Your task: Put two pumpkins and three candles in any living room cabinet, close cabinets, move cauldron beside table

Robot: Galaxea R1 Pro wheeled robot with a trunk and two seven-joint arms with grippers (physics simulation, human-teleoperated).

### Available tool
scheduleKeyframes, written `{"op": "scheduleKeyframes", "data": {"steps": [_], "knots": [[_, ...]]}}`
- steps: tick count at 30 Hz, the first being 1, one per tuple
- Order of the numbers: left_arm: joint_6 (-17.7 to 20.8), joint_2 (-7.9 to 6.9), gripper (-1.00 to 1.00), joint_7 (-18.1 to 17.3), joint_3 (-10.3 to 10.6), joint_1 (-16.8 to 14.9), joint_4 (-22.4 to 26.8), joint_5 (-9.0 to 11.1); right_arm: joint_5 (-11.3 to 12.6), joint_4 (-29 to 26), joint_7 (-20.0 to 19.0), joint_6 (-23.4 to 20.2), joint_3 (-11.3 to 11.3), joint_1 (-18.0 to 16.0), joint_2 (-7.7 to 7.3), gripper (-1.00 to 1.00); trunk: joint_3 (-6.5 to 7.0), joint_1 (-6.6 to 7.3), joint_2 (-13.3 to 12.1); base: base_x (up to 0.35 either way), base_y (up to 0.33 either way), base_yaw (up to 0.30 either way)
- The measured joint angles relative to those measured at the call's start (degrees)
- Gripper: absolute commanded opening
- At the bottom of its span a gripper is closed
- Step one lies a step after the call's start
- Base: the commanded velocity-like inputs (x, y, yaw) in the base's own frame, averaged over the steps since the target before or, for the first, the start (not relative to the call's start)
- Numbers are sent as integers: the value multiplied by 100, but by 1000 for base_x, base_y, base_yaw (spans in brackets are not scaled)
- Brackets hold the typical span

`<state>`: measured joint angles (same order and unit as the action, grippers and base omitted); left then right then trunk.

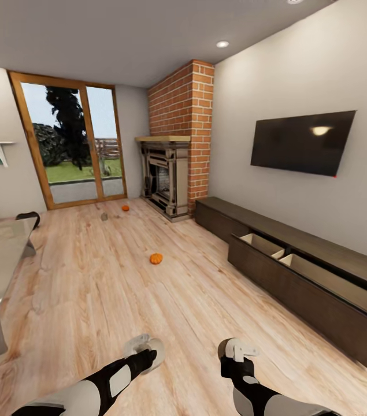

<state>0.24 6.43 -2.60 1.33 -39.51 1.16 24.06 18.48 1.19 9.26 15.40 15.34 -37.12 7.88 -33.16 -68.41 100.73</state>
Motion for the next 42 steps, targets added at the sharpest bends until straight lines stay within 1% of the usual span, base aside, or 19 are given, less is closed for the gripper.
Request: {"op": "scheduleKeyframes", "data": {"steps": [12,26,36,42], "knots": [[7,8,-100,0,0,5,0,0,-2,-1,-2,4,-3,8,0,-100,216,264,-481,0,0,-42],[8,3,-100,0,1,7,-1,0,3,1,-3,0,-6,27,0,-100,482,571,-1043,0,0,-244],[8,3,-100,1,2,8,-2,-1,6,1,-88,1,-8,61,8,-100,662,791,-1444,0,0,-246],[8,0,-100,-1,0,8,0,0,3,1,-98,-16,-1,78,16,-100,766,923,-1685,0,0,-82]]}}
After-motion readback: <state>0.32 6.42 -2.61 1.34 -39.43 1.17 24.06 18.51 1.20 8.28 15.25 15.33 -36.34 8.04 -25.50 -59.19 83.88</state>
